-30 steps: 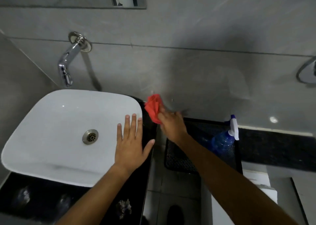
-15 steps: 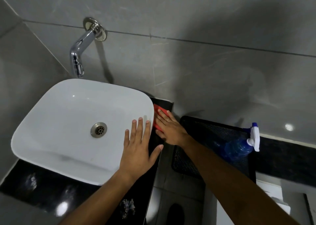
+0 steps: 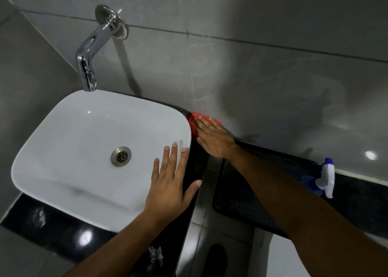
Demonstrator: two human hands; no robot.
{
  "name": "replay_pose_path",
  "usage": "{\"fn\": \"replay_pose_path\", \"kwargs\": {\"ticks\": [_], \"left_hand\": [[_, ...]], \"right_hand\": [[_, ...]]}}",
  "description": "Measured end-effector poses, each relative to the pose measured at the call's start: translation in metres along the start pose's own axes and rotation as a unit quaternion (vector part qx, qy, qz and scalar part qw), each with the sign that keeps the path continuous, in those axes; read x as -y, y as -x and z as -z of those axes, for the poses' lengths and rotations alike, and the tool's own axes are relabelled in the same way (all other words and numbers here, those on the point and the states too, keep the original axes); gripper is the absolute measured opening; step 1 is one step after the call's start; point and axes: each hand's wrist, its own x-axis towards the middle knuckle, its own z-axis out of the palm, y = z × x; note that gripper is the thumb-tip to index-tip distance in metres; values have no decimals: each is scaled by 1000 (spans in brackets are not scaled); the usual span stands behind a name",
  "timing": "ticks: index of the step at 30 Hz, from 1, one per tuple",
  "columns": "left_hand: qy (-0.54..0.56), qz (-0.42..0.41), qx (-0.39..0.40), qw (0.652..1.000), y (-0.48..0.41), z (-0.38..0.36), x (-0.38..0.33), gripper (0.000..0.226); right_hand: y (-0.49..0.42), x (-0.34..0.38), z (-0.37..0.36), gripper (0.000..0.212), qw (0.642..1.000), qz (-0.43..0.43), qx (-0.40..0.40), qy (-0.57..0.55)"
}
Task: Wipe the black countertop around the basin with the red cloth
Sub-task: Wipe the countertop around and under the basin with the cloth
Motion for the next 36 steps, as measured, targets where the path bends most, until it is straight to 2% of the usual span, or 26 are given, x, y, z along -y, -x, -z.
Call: {"fn": "replay_pose_path", "kwargs": {"ticks": [9,14,22,26,32,36], "left_hand": [[20,-5,11,1000,-1,4,0,86],[41,-42,43,997,5,14,2,87],[-57,-147,46,986,61,26,62,76],[-81,-127,35,988,74,37,100,78],[-97,-120,47,987,76,40,104,81],[-94,-116,58,987,76,39,106,85]], "right_hand": [[40,42,1,57,998,49,20,-24],[77,79,0,61,998,6,51,-28],[153,172,-18,51,1000,7,-4,-20],[184,229,-23,46,999,17,-40,-32],[218,285,-30,44,997,22,-52,-45],[238,313,-40,43,995,57,-62,-50]]}}
